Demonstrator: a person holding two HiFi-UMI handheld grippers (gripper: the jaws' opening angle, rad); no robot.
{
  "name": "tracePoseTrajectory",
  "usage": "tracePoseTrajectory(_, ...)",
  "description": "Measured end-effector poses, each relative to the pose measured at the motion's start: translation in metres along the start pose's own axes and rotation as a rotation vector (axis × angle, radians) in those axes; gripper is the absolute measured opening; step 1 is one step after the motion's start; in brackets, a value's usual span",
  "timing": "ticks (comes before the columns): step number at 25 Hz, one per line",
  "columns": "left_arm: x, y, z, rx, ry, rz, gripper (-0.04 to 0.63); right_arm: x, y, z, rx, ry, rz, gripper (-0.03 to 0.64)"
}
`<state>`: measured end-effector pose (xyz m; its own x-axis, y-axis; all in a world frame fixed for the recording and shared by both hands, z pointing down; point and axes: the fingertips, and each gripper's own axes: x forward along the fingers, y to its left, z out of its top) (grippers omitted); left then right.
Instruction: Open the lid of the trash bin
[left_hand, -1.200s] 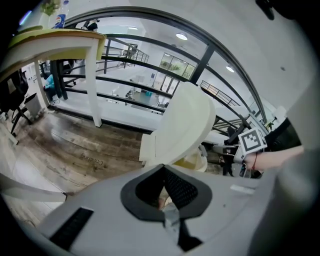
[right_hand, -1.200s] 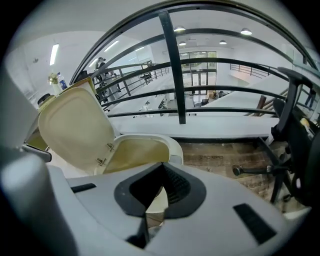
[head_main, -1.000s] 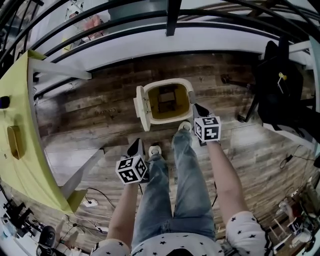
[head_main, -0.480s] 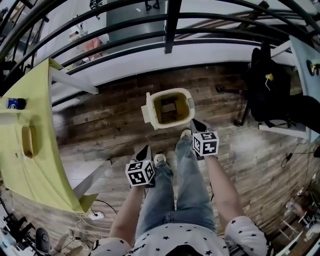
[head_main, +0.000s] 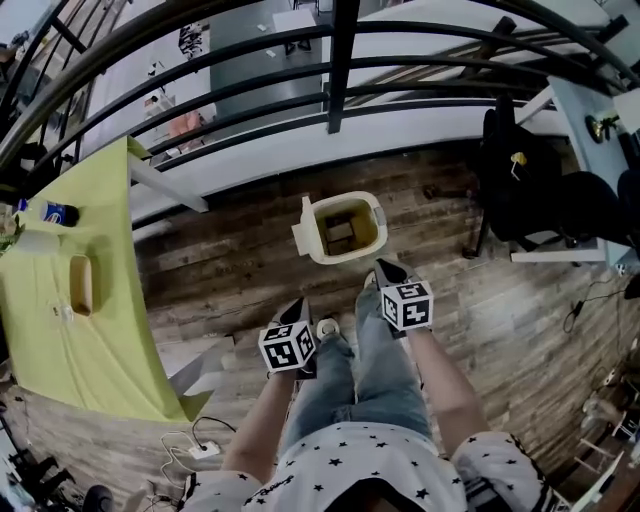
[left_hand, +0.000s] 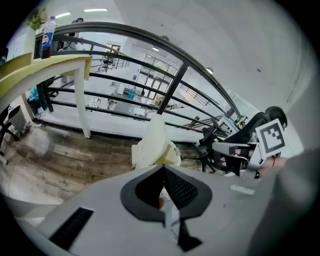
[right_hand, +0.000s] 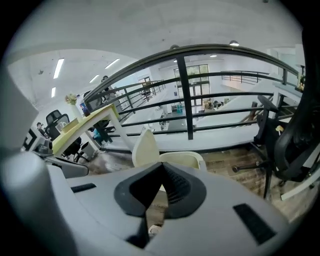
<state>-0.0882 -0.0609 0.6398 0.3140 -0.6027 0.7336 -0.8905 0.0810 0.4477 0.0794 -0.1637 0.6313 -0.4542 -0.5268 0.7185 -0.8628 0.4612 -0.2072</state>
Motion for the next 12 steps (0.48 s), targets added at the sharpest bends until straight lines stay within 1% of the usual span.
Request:
tracePoseTrajectory(3,-0.016,-0.005,0.006,0.01,-0.008,-0.01,0.011,-0.019,0.018,0.006,-0.011,-0.011,0.009,-0.006)
tracePoseTrajectory(7,-0.038,-0.011,0.018,0.029,-0.028,-0.019,0.011,-0.047,0.039,0.016,0.016,-0.04,0.015,-0.006)
tracePoseTrajectory(12,-0.065,-0.021,0.035,0.046,-0.058,-0.033,0.011,-0.08,0.065,0.024,0.019,-0.055,0.04,-0.006)
